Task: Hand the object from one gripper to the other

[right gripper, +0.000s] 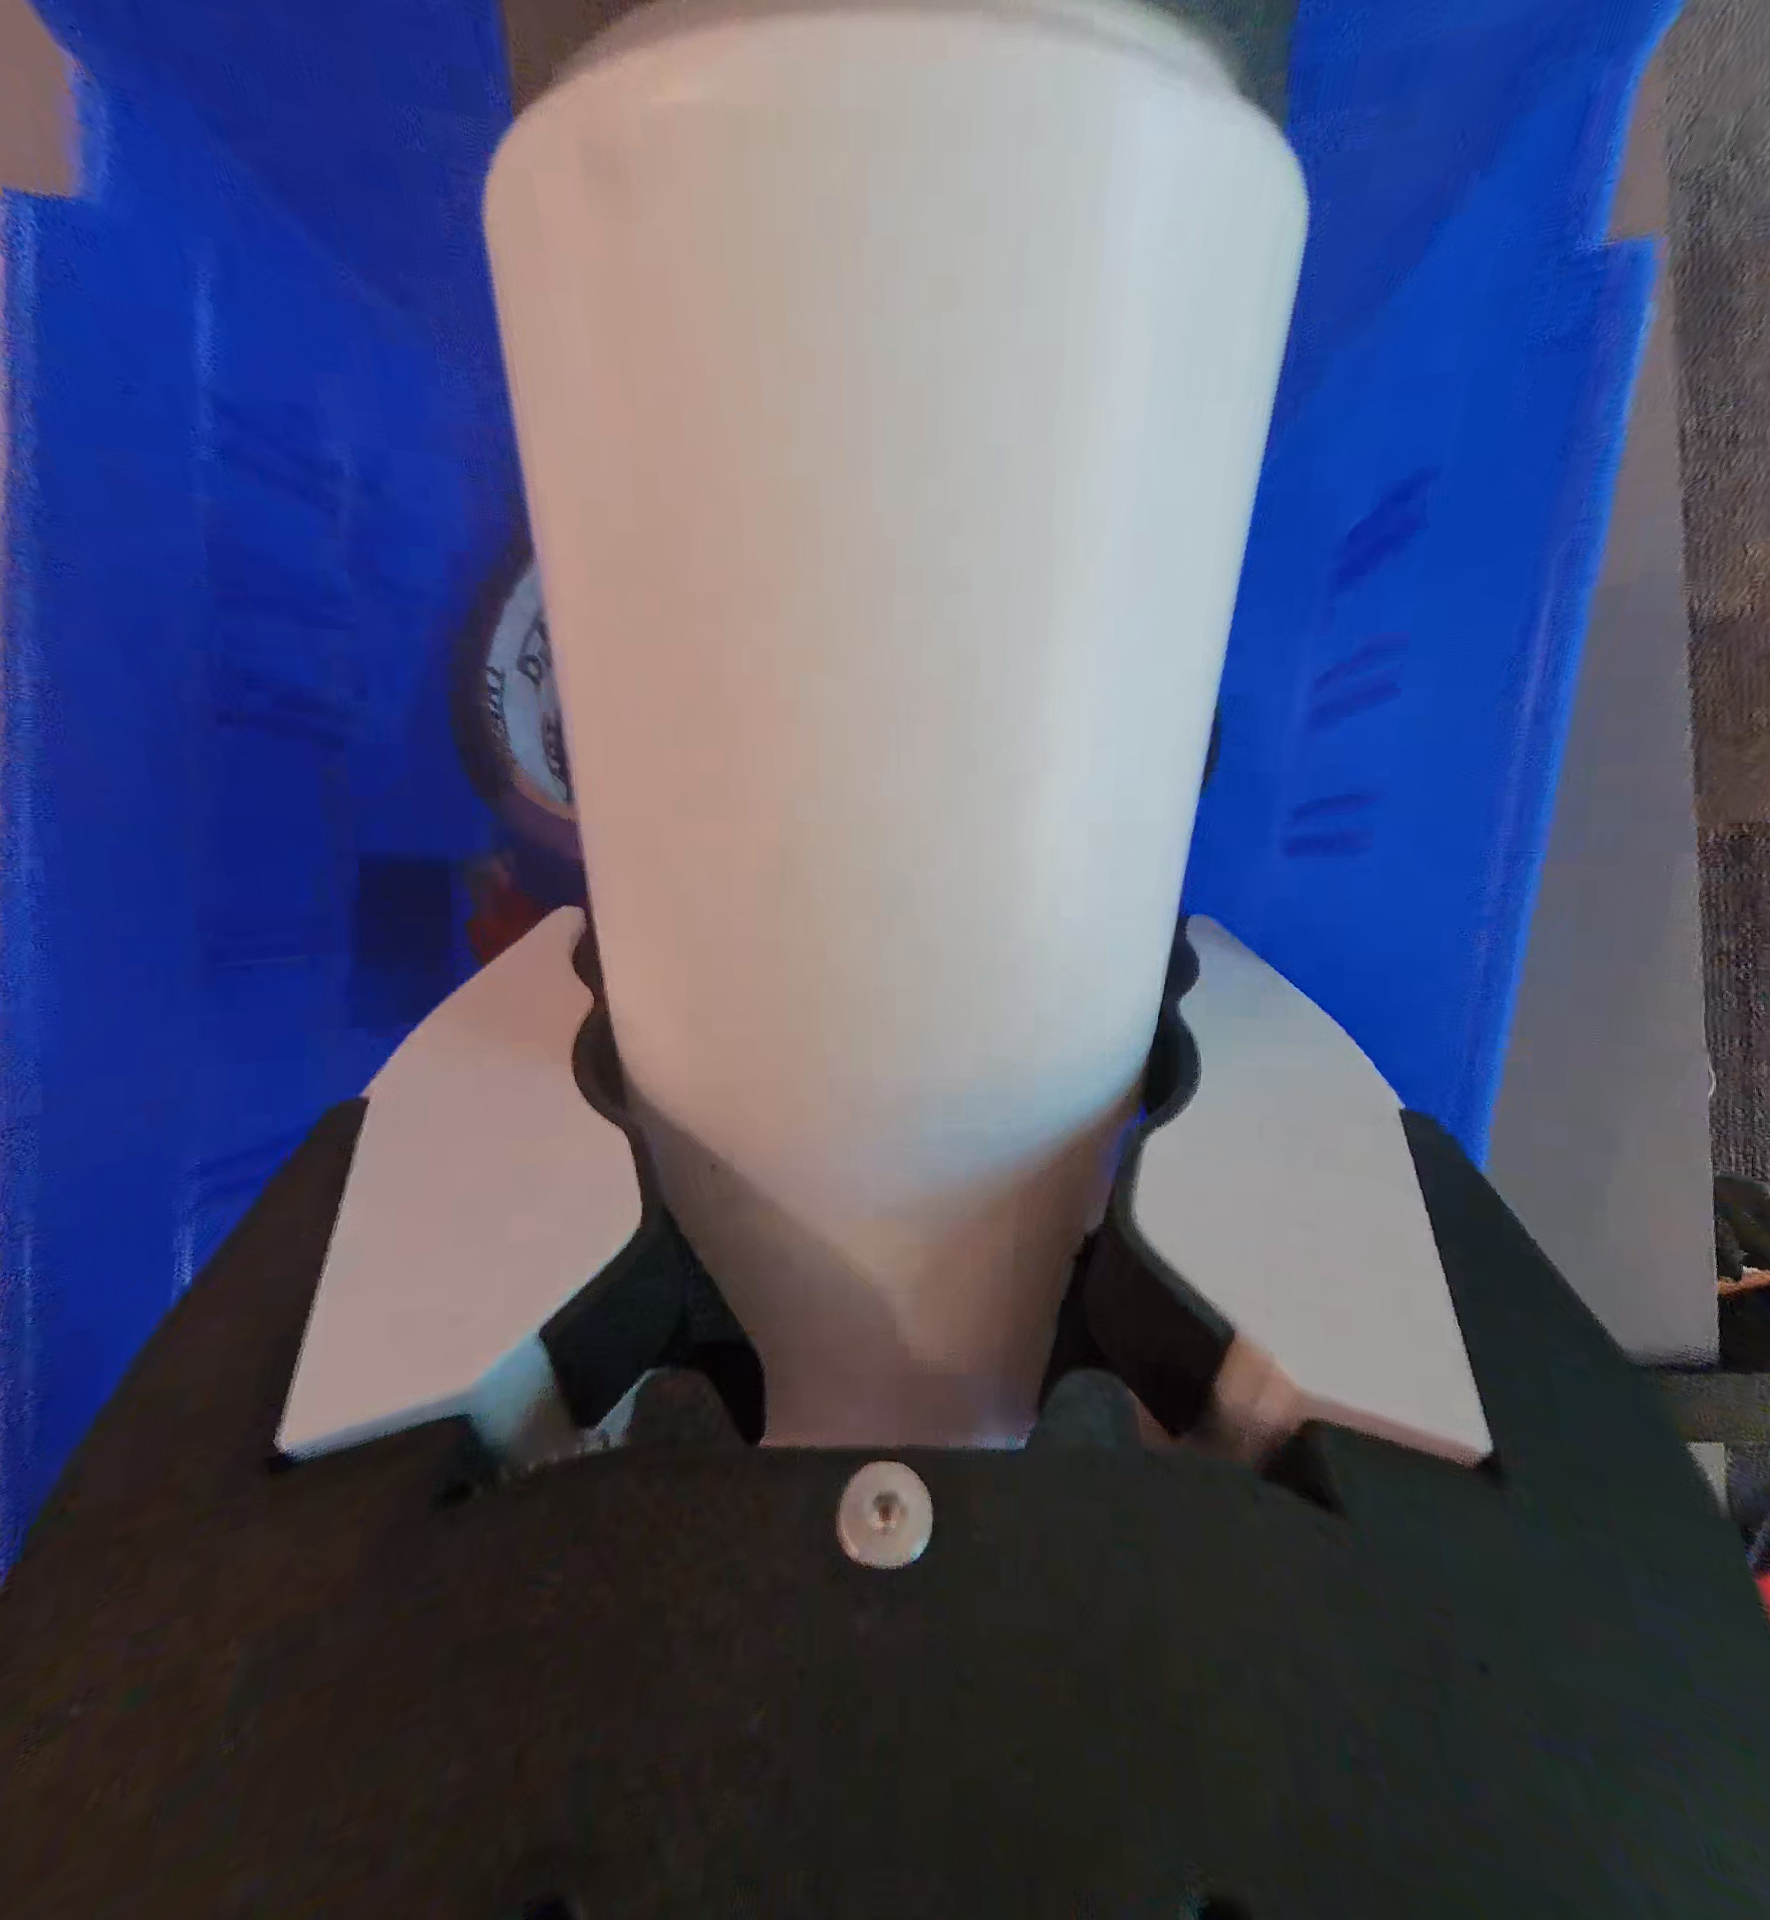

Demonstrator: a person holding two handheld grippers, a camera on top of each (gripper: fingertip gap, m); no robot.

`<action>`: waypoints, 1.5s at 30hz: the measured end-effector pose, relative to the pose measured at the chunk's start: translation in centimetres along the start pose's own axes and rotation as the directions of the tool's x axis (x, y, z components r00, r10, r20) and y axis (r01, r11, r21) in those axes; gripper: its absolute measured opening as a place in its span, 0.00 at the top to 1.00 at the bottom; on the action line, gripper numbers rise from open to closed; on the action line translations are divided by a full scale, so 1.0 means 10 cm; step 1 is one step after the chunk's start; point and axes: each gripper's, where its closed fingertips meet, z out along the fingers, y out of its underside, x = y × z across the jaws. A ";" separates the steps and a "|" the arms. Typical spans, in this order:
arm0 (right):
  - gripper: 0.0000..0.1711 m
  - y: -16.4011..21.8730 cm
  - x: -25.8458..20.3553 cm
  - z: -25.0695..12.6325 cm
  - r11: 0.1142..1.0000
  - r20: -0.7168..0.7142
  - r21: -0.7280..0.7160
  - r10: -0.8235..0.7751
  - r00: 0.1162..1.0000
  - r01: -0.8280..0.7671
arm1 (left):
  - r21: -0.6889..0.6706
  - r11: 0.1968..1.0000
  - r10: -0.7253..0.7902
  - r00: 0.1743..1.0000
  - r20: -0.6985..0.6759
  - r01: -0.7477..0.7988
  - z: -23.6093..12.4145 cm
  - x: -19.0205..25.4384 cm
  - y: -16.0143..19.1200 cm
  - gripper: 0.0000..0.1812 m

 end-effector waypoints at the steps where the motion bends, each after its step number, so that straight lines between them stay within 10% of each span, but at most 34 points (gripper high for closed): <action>1: 0.41 0.02 0.00 0.03 1.000 -0.005 -0.025 -0.002 1.000 0.001 | -0.002 1.000 0.002 1.000 0.002 -0.002 0.00 -0.01 0.00 0.52; 10: 0.41 0.09 0.02 0.13 0.991 -0.087 -0.122 -0.072 0.994 0.061 | -0.017 1.000 0.007 1.000 -0.006 -0.008 -0.02 -0.01 0.01 0.52; 15: 0.32 -0.17 0.04 -0.26 0.974 -0.192 0.185 -0.095 0.977 0.131 | -0.135 0.990 -0.030 0.999 -0.036 0.025 -0.01 0.01 0.15 0.48; 21: 0.29 -0.20 -0.79 -1.54 0.490 -0.051 0.858 -0.223 0.973 0.157 | -0.266 0.953 -0.160 0.986 -0.043 0.143 0.02 0.05 0.39 0.49; 25: 0.33 0.42 -1.49 -2.17 0.089 0.118 0.992 -0.443 0.889 -0.087 | -0.239 0.970 -0.053 0.999 0.007 0.053 0.02 -0.04 0.37 0.54; 31: 0.36 1.30 -1.93 -1.80 -0.028 0.043 0.997 -0.567 0.823 -0.072 | -0.334 0.941 -0.016 0.993 0.119 0.055 -0.08 -0.35 0.33 0.56; 35: 0.49 1.54 -2.10 -1.39 0.120 0.106 0.992 -0.610 0.786 -0.041 | -0.487 0.867 -0.004 0.977 0.211 0.109 -0.30 -0.75 0.24 0.56; 39: 0.51 1.57 -2.27 -1.15 0.297 0.210 0.955 -0.656 0.725 -0.008 | -0.735 0.653 0.125 0.932 0.341 0.181 -0.82 -1.29 0.23 0.56; 45: 0.57 1.60 -2.30 -1.20 0.240 0.173 0.971 -0.673 0.719 -0.009 | -0.897 0.116 0.384 0.813 0.437 0.427 -1.90 -2.22 0.36 0.62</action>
